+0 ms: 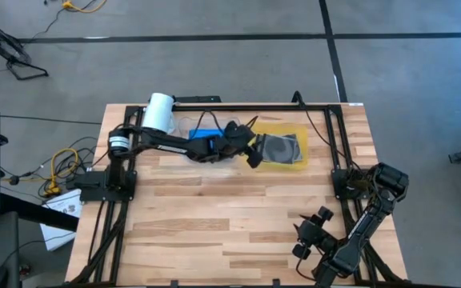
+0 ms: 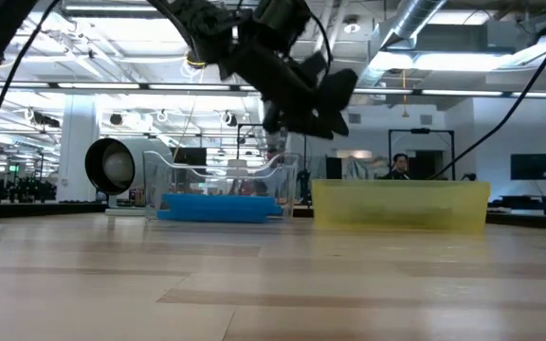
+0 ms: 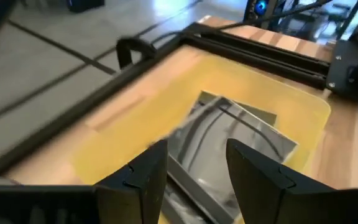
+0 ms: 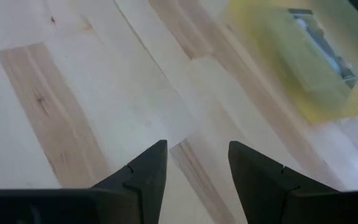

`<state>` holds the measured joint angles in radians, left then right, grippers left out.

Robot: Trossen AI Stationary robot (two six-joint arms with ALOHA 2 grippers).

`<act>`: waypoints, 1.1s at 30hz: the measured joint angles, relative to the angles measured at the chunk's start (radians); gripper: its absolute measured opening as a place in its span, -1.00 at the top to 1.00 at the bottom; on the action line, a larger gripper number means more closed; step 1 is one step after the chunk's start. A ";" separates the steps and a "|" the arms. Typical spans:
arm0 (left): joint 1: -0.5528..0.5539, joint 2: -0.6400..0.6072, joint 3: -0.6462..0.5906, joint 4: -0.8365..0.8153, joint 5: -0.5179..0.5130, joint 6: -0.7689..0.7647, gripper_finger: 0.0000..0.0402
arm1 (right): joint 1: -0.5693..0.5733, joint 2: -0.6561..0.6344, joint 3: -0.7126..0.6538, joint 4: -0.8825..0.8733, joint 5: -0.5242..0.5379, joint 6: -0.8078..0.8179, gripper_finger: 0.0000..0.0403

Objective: Pick & place jewel cases by type
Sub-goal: Return to Home Position

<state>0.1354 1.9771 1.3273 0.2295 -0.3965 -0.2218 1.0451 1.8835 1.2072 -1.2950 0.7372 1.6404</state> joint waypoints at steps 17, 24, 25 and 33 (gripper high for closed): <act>-0.085 -0.434 0.000 -0.488 0.307 0.493 0.22 | -0.102 -0.094 0.000 -0.054 0.168 -0.162 0.18; -0.145 -0.633 0.000 -0.807 0.223 0.520 0.22 | -0.218 -0.301 0.001 0.095 0.307 -0.592 0.18; -0.154 -0.659 0.000 -0.835 0.215 0.525 0.22 | -0.239 -0.334 0.001 0.122 0.313 -0.667 0.18; -0.202 -0.866 -0.001 -0.895 0.146 0.501 0.22 | -0.400 -0.556 0.001 0.508 0.307 -1.347 0.18</act>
<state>-0.0663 1.1110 1.3259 -0.6660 -0.2504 0.2794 0.6449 1.3273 1.2079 -0.7866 1.0443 0.2931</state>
